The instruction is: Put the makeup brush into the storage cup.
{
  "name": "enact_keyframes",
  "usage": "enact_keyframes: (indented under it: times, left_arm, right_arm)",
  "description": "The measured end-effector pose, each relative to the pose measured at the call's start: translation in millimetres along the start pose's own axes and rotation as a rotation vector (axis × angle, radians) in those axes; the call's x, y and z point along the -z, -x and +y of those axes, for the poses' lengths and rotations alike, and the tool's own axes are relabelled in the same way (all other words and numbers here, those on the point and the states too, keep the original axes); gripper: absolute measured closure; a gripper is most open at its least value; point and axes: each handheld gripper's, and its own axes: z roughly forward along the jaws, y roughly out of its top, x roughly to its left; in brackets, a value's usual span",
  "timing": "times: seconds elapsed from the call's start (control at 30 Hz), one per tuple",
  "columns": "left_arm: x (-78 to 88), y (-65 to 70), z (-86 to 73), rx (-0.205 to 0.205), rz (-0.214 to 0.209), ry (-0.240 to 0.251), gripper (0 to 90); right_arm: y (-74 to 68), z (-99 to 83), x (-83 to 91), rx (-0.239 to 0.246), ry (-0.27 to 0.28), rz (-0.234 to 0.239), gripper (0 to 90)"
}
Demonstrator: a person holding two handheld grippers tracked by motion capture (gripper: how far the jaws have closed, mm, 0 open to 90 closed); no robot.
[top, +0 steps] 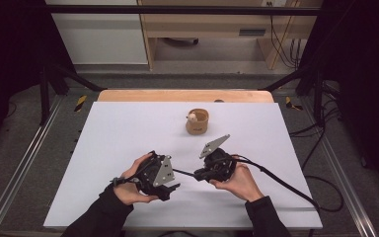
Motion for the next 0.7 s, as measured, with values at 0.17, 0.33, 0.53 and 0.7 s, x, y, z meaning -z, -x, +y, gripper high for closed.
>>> enact_keyframes:
  times: [0.17, 0.33, 0.53, 0.7]
  left_arm:
    - [-4.2, 1.2, 2.0, -0.024, -0.004, -0.009, 18.6]
    - [-9.1, 3.0, 4.5, -0.059, -0.012, -0.011, 22.9]
    - [-13.2, 6.3, 6.9, -0.072, -0.004, 0.0, 27.4]
    - [-15.1, 8.7, 8.8, -0.113, 0.019, -0.009, 33.0]
  right_arm:
    - [-0.3, 0.2, -0.2, -0.005, 0.009, 0.008, 83.7]
    - [-0.8, 0.3, -0.5, -0.007, 0.012, 0.014, 83.7]
    - [-1.0, 0.3, -0.9, -0.004, 0.009, 0.025, 83.7]
    - [-1.4, 0.4, -2.0, -0.005, 0.01, 0.03, 83.7]
